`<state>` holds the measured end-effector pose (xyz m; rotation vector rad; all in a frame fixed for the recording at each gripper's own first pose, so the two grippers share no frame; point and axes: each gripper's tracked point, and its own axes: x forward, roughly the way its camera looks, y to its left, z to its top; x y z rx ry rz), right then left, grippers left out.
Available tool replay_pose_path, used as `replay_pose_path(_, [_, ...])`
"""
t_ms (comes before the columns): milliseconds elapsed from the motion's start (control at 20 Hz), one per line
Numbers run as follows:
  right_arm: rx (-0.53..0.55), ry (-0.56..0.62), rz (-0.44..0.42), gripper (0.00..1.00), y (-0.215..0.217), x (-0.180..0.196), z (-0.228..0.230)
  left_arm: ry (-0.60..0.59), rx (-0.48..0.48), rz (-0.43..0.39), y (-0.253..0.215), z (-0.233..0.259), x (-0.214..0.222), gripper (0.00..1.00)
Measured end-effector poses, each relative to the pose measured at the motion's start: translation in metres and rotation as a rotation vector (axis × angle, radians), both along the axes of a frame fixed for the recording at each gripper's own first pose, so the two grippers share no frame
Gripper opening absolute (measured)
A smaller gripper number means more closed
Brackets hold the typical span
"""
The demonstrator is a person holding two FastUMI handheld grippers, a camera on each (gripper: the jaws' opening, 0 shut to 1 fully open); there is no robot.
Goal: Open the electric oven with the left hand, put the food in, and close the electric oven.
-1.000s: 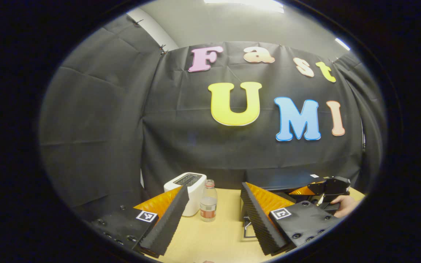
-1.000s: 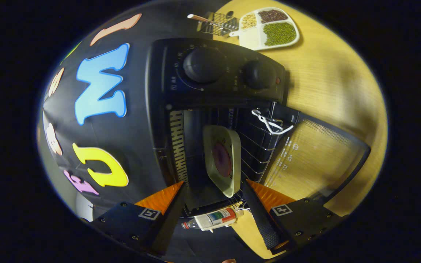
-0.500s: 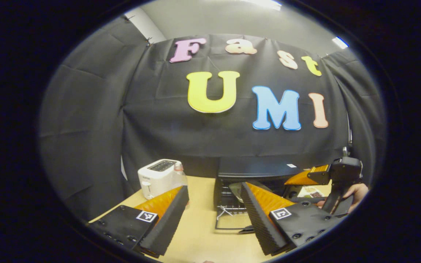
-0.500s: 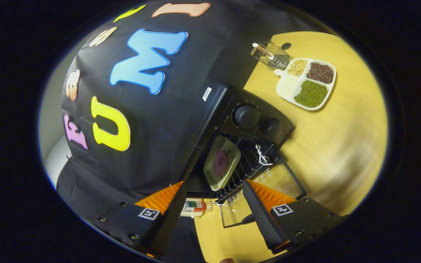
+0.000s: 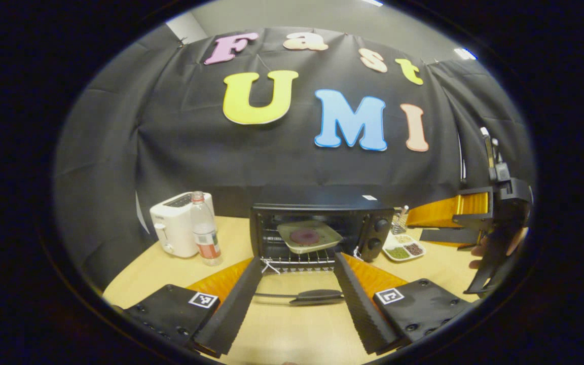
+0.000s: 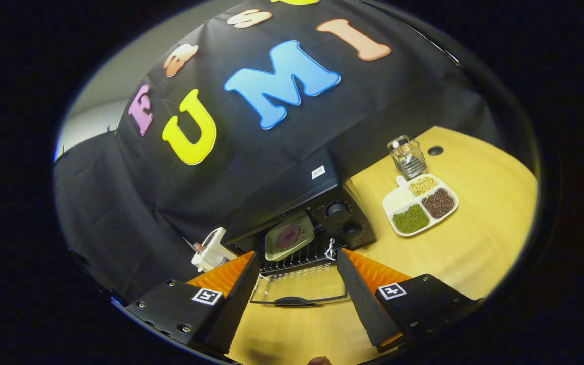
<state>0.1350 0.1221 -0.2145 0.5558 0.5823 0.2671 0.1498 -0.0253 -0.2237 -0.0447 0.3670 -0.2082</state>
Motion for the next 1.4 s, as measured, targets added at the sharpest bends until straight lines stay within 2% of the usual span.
replay_pose_path(150, [-0.134, -0.088, -0.009, 0.95, -0.028, -0.006, 0.014, 0.051, 0.024, -0.036, -0.017, -0.027, -0.002, 0.97])
replay_pose_path(300, [-0.315, -0.211, -0.031, 0.96, -0.06, -0.006, 0.036, 0.117, 0.037, -0.066, -0.031, -0.061, -0.007, 0.91])
replay_pose_path(350, [-0.377, -0.259, -0.039, 0.98, -0.069, -0.006, 0.045, 0.143, 0.036, -0.068, -0.035, -0.073, -0.009, 0.97])
replay_pose_path(500, [-0.509, -0.353, -0.042, 0.98, -0.084, -0.011, 0.066, 0.232, 0.029, -0.063, -0.043, -0.108, -0.013, 1.0])
replay_pose_path(550, [-0.537, -0.37, -0.046, 0.98, -0.089, -0.014, 0.069, 0.262, 0.022, -0.061, -0.046, -0.118, -0.015, 0.91])
replay_pose_path(650, [-0.562, -0.385, -0.061, 0.98, -0.096, -0.018, 0.074, 0.306, 0.017, -0.058, -0.052, -0.136, -0.012, 1.0])
replay_pose_path(750, [-0.566, -0.368, -0.078, 0.98, -0.104, -0.022, 0.078, 0.338, 0.02, -0.05, -0.055, -0.151, -0.009, 0.98])
replay_pose_path(850, [-0.564, -0.342, -0.105, 0.98, -0.117, -0.026, 0.074, 0.368, 0.042, -0.039, -0.052, -0.163, -0.01, 1.0])
replay_pose_path(1000, [-0.594, -0.311, -0.161, 0.98, -0.141, -0.029, 0.071, 0.4, 0.078, -0.029, -0.052, -0.179, -0.006, 0.98])
replay_pose_path(1050, [-0.602, -0.3, -0.175, 0.98, -0.147, -0.03, 0.071, 0.413, 0.089, -0.027, -0.052, -0.184, -0.004, 1.0])
replay_pose_path(1250, [-0.603, -0.279, -0.216, 0.98, -0.162, -0.032, 0.072, 0.422, 0.103, -0.019, -0.052, -0.195, 0.002, 0.98])
replay_pose_path(1300, [-0.604, -0.271, -0.217, 0.98, -0.164, -0.034, 0.07, 0.412, 0.109, -0.02, -0.052, -0.195, 0.007, 0.93])
replay_pose_path(1400, [-0.611, -0.264, -0.22, 0.98, -0.167, -0.034, 0.07, 0.405, 0.123, -0.022, -0.053, -0.198, 0.01, 1.0])
